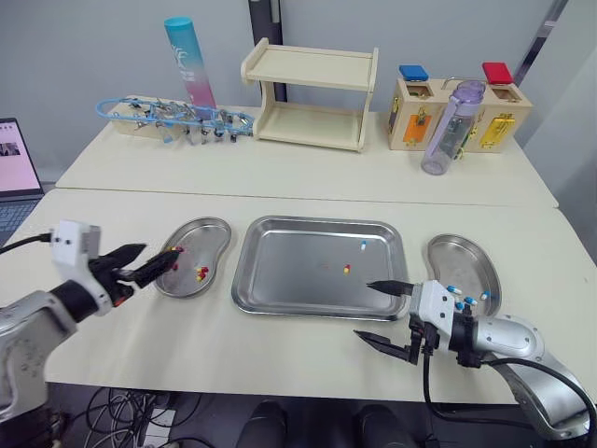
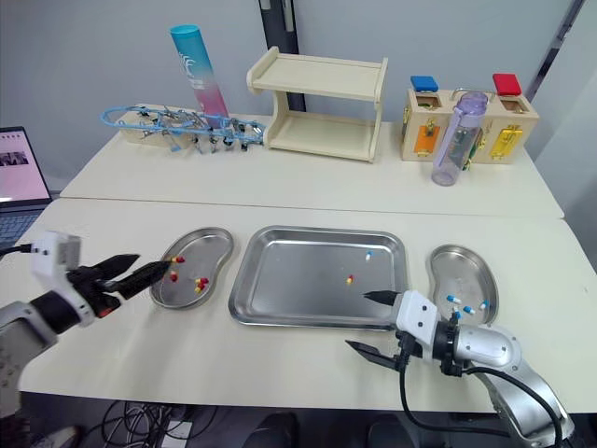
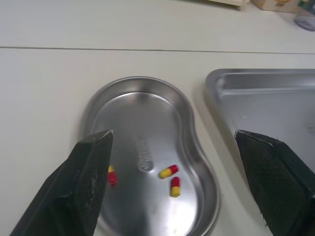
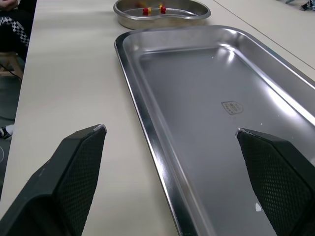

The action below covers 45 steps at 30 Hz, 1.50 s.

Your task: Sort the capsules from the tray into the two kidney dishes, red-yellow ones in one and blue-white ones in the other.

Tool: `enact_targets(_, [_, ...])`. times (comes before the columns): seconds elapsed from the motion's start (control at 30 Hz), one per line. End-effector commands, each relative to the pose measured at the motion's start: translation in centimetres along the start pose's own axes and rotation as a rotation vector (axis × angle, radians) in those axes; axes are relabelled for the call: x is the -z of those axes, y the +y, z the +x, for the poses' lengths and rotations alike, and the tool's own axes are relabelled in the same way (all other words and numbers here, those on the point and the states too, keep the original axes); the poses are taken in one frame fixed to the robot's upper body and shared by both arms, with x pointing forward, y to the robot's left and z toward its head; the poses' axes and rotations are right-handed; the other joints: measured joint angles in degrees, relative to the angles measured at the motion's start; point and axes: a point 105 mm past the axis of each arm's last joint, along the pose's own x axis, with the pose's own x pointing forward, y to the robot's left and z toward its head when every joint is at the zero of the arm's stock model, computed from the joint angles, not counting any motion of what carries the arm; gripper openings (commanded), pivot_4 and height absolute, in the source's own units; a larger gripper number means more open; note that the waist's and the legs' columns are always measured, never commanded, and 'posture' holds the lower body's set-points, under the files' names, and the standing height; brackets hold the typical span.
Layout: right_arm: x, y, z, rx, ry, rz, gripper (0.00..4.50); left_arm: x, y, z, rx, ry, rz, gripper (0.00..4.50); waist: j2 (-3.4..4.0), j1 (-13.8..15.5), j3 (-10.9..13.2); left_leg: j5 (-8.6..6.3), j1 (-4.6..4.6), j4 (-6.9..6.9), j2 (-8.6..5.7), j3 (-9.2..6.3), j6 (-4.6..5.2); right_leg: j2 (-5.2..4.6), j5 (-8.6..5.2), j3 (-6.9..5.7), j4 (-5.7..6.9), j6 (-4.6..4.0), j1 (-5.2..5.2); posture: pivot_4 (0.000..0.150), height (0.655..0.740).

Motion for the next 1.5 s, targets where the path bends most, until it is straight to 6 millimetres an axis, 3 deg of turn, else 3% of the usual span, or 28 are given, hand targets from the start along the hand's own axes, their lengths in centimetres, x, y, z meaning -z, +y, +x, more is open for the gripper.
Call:
enact_targets(0.03, [-1.0, -1.0, -2.0, 0.057, 0.004, -0.053, 4.50, -0.8, 3.6, -2.1, -0.155, -0.058, 0.058, 4.06, 0.01, 0.0, 0.0, 0.00, 0.00, 0.00, 0.00, 0.01, 0.00, 0.00, 0.00, 0.00, 0.00, 0.00, 0.00, 0.150, 0.7400])
enact_targets(0.13, [-0.3, -2.3, -5.1, 0.139, 0.079, -0.049, 4.50, 0.7, 6.6, -3.7, -0.288, -0.047, 0.076, 4.06, 0.00, 0.1, 0.0, -0.01, -0.01, -0.01, -0.02, 0.06, 0.00, -0.03, 0.00, 0.04, -0.04, 0.00, 0.00, 0.150, 0.7400])
enact_targets(0.2, [0.2, -3.0, -7.4, 0.189, 0.143, -0.057, 4.50, 2.3, 7.4, -4.5, -0.330, -0.022, 0.079, 4.06, 0.00, 0.2, 0.0, -0.01, -0.02, -0.04, -0.03, 0.07, 0.00, -0.04, 0.00, 0.05, -0.06, 0.00, 0.00, 0.150, 0.7400])
enact_targets(0.37, [2.2, -4.0, -13.6, 0.264, 0.331, -0.063, 4.50, 6.0, 7.6, -5.5, -0.384, 0.017, 0.058, 4.06, -0.06, 0.2, 0.0, -0.02, -0.02, -0.06, -0.02, 0.12, 0.00, -0.06, 0.00, 0.08, -0.08, 0.00, 0.03, 0.150, 0.7400])
enact_targets(0.4, [2.7, -4.2, -14.7, 0.276, 0.363, -0.055, 4.50, 6.5, 7.7, -5.6, -0.393, 0.018, 0.052, 4.43, -0.07, 0.2, 0.0, -0.02, -0.01, -0.06, -0.02, 0.13, 0.00, -0.07, 0.00, 0.09, -0.09, 0.00, 0.03, 0.150, 0.7400])
enact_targets(0.47, [3.5, -4.5, -16.7, 0.303, 0.420, -0.025, 4.50, 7.2, 7.6, -5.8, -0.403, 0.023, 0.039, 4.48, -0.11, 0.2, -0.1, -0.02, 0.00, -0.06, 0.00, 0.15, 0.01, -0.07, 0.00, 0.08, -0.09, -0.01, 0.03, 0.150, 0.7400])
enact_targets(0.57, [4.6, -4.8, -19.3, 0.335, 0.485, 0.026, 4.50, 8.1, 7.5, -6.0, -0.401, 0.042, 0.031, 4.48, -0.15, 0.2, -0.1, -0.02, 0.02, -0.06, 0.00, 0.17, 0.01, -0.07, 0.00, 0.09, -0.09, -0.01, 0.04, 0.150, 0.7400])
enact_targets(0.7, [5.3, -4.9, -21.1, 0.353, 0.528, 0.049, 4.50, 8.7, 7.3, -6.3, -0.401, 0.057, 0.028, 4.48, -0.15, 0.2, -0.1, -0.02, 0.03, -0.10, -0.01, 0.22, 0.00, -0.07, -0.01, 0.14, -0.13, -0.01, 0.04, 0.150, 0.7400])
enact_targets(1.03, [5.0, -5.5, -21.2, 0.360, 0.533, -0.003, 4.50, 8.7, 7.9, -7.1, -0.416, 0.068, 0.041, 4.48, -0.14, 0.0, -0.1, -0.02, 0.04, -0.10, 0.00, 0.26, 0.00, -0.07, -0.01, 0.16, -0.13, -0.01, 0.04, 0.150, 0.7400])
enact_targets(1.23, [2.9, -7.0, -20.4, 0.328, 0.495, -0.052, 4.50, 7.2, 7.5, -6.3, -0.366, 0.042, 0.061, 4.48, -0.13, 0.1, -0.1, -0.02, 0.05, -0.11, 0.00, 0.25, 0.00, -0.07, -0.01, 0.15, -0.13, -0.01, 0.04, 0.150, 0.7400])
enact_targets(1.37, [0.8, -6.2, -17.0, 0.259, 0.394, -0.098, 4.50, 6.5, 7.0, -5.3, -0.330, 0.023, 0.066, 4.48, -0.11, 0.1, -0.1, -0.02, 0.02, -0.12, 0.00, 0.25, 0.00, -0.07, -0.01, 0.15, -0.15, -0.01, 0.04, 0.150, 0.7400])
enact_targets(1.5, [-1.4, -3.2, -11.4, 0.153, 0.214, -0.105, 4.50, 6.2, 5.5, -4.1, -0.252, 0.026, 0.100, 4.48, -0.18, 0.1, -0.1, -0.02, 0.00, -0.13, 0.03, 0.22, -0.01, -0.06, -0.01, 0.13, -0.15, -0.01, 0.03, 0.150, 0.7400])
